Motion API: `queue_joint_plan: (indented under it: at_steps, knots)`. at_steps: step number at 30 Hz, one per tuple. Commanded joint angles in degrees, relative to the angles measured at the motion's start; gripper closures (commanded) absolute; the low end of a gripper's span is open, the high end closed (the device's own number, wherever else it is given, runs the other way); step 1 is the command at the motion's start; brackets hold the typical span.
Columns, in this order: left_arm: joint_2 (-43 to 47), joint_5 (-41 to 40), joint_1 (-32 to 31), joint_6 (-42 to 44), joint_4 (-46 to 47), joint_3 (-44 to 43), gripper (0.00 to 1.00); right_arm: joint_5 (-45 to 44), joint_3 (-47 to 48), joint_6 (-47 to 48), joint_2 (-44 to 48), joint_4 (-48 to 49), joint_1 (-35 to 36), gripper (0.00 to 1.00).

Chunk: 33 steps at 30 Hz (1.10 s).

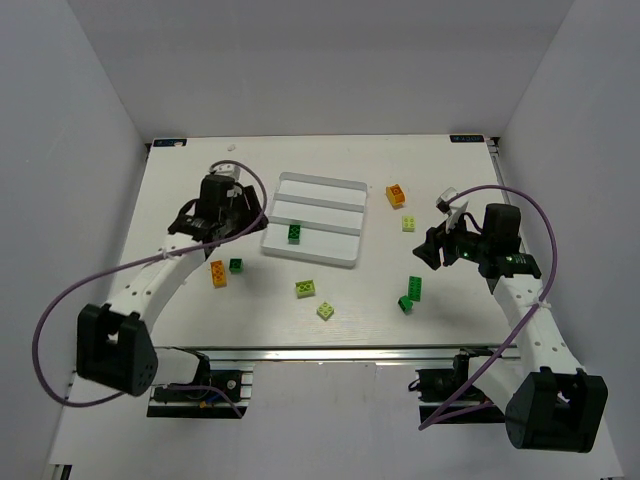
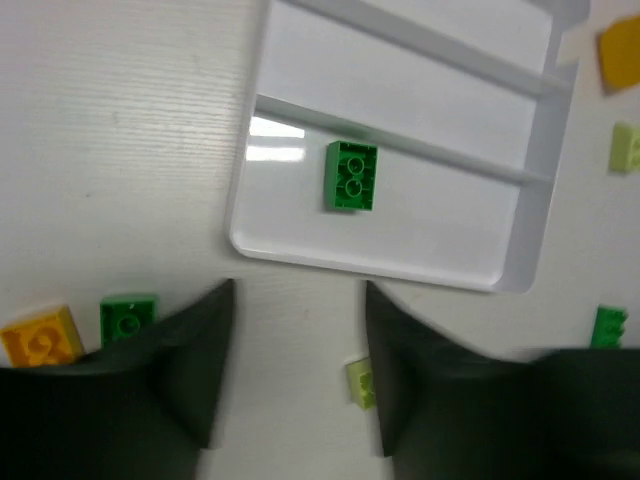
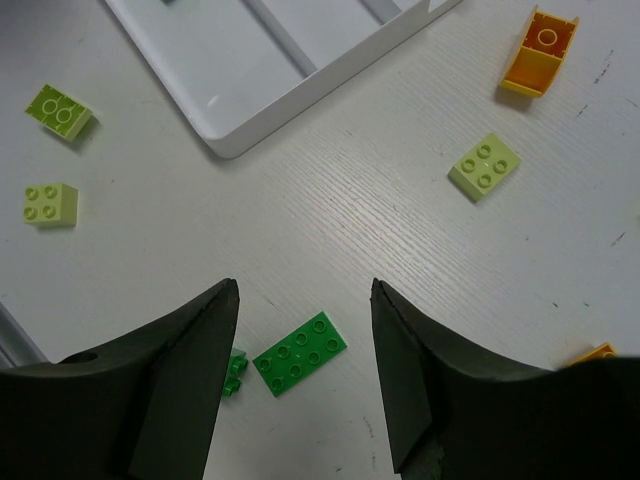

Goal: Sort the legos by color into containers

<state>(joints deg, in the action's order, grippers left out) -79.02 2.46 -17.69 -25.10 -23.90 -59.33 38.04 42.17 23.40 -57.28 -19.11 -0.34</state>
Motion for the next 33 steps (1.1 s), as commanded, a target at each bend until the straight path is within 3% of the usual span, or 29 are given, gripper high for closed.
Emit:
queue_joint_plan:
  at_steps: [1,2,6,14,33]
  knots:
    - [5.9,-11.1,0.9,-4.4,-5.5,3.2,0.26,1.2,0.1,0.9,0.0,1.8,0.3,0.39]
    - [6.1,-12.9,0.9,-5.1,-7.0,3.6,0.17,1.0,0.1,1.0,0.0,1.8,0.2,0.38]
    - [4.9,-17.7,1.4,-7.1,-11.7,4.4,0.10,1.2,0.1,0.9,0.1,2.0,0.2,0.39]
    - [-0.8,-17.6,2.5,-13.0,-12.8,6.2,0.12,1.3,0.2,0.9,0.5,1.8,0.3,0.38]
    - [-11.8,-16.8,3.0,-9.1,-9.6,3.5,0.26,1.2,0.2,0.9,0.4,2.0,0.3,0.38]
